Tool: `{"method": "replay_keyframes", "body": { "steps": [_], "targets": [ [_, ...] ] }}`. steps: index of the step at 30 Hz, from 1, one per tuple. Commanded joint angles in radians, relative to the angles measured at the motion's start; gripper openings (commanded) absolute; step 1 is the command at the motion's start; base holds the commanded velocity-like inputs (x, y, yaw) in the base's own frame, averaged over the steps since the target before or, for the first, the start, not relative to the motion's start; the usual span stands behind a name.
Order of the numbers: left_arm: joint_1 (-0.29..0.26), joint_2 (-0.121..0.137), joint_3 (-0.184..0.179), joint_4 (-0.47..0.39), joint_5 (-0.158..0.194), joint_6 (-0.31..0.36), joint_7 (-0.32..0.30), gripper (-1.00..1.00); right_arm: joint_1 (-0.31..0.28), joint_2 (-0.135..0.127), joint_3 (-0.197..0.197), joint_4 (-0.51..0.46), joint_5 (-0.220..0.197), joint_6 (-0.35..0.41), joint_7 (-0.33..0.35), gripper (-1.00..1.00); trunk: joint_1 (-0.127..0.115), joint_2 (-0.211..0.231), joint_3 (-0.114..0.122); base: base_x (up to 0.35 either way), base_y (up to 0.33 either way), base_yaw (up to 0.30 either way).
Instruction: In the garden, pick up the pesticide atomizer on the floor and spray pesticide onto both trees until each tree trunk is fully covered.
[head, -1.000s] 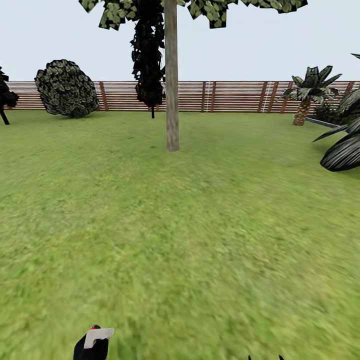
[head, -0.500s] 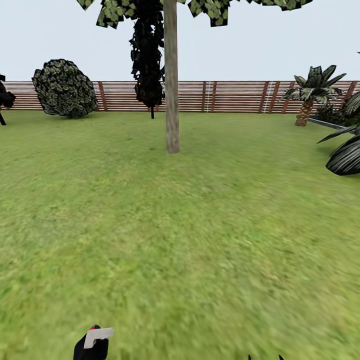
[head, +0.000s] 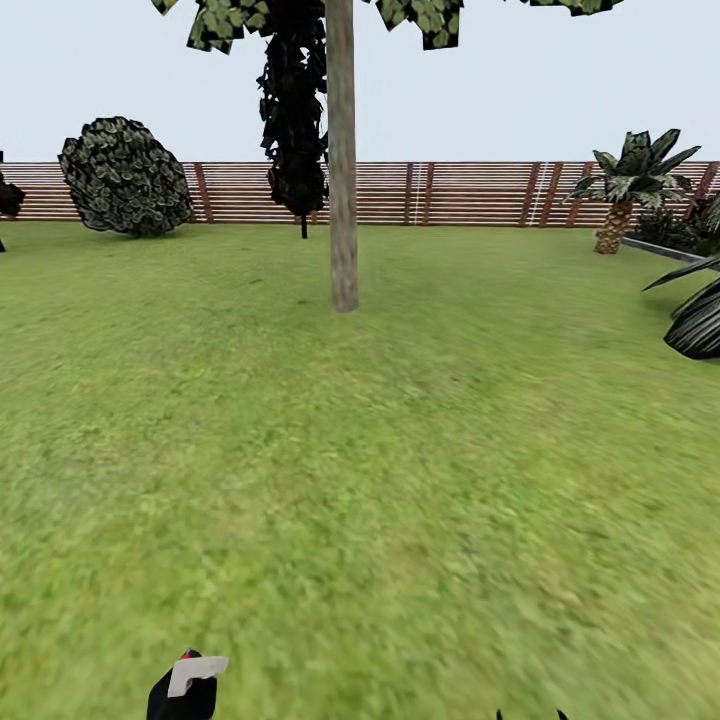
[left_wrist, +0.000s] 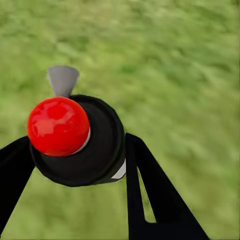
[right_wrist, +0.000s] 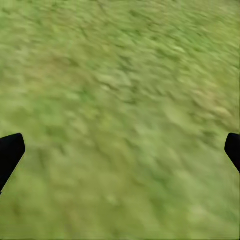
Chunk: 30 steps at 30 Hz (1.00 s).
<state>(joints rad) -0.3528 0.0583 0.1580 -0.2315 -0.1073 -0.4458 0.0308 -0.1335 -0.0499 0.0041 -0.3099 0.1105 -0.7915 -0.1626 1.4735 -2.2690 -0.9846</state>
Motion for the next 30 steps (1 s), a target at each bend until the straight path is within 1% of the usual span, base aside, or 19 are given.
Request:
{"method": "replay_keyframes", "body": {
  "steps": [1, 30],
  "targets": [
    [0.000, 0.000, 0.000, 0.000, 0.000, 0.000, 0.000, -1.00, 0.000, 0.000, 0.000, 0.000, 0.000, 0.000, 0.000, 1.00, 0.000, 0.000, 0.000, 0.344, 0.000, 0.000],
    [0.000, 0.000, 0.000, 0.000, 0.000, -0.001, 0.000, -1.00, 0.000, 0.000, 0.000, 0.000, 0.000, 0.000, 0.000, 1.00, 0.000, 0.000, 0.000, 0.344, 0.000, 0.000]
  ]
}}
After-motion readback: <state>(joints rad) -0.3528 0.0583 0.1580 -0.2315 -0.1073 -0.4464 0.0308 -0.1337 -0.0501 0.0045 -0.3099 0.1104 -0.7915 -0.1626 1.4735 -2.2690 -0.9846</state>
